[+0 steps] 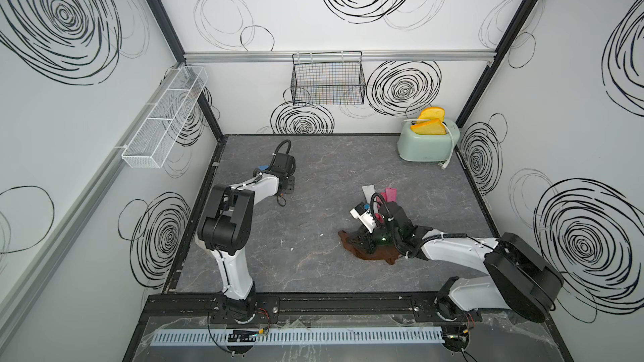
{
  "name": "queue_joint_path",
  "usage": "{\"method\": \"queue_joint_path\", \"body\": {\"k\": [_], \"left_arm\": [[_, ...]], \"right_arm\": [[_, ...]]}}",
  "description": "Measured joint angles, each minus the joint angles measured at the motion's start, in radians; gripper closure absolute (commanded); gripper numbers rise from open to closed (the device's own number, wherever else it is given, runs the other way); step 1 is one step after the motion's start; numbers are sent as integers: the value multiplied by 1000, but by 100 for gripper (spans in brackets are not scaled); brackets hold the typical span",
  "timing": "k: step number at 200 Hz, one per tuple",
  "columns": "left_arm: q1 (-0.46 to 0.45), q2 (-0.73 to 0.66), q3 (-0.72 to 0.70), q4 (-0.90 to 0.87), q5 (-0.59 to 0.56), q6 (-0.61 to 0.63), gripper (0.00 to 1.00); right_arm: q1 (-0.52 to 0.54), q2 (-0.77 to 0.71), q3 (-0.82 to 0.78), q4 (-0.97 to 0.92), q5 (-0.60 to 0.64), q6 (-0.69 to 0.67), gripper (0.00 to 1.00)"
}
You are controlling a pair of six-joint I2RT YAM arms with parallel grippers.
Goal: Wipe the surface of the toothpaste tube
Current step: Move the toothpaste to the center of the board.
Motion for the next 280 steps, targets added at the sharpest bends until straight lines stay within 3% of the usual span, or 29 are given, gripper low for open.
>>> {"method": "queue_joint_path", "body": {"k": [44,73,107,126,280], "left_arm": [[-3,0,0,-1,2,-3,57],[-9,1,0,-2,2,-3,57],[-18,2,0,-2,3,-3,43],[-27,2,0,-2,3,-6,42],[-32,-14,-42,-3,-3,-10,64]], "right_arm": [[0,0,0,0,0,0,100],[0,-1,0,0,1,0,100],[0,-1,0,0,1,0,100],[0,-1,0,0,0,0,100],[0,-1,0,0,0,1,100]]}}
